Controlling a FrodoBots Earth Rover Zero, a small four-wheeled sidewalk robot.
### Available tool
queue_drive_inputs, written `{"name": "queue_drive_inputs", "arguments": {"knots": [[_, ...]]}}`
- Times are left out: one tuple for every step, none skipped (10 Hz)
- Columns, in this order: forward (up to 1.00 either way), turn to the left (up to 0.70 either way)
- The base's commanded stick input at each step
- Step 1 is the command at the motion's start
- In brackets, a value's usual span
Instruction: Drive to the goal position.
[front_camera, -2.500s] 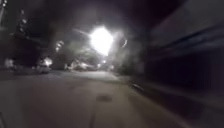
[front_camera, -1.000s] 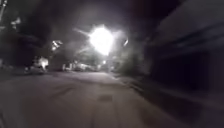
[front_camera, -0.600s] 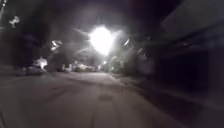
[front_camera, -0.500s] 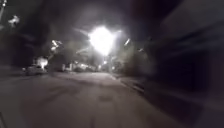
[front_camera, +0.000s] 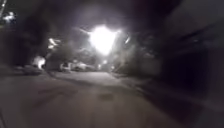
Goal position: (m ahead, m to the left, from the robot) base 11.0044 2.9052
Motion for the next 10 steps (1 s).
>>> {"name": "queue_drive_inputs", "arguments": {"knots": [[0.70, 0.00], [0.70, 0.00], [0.70, 0.00], [0.70, 0.00], [0.70, -0.17], [0.70, -0.35], [0.70, -0.31], [0.70, -0.13], [0.70, 0.00], [0.70, 0.00]]}}
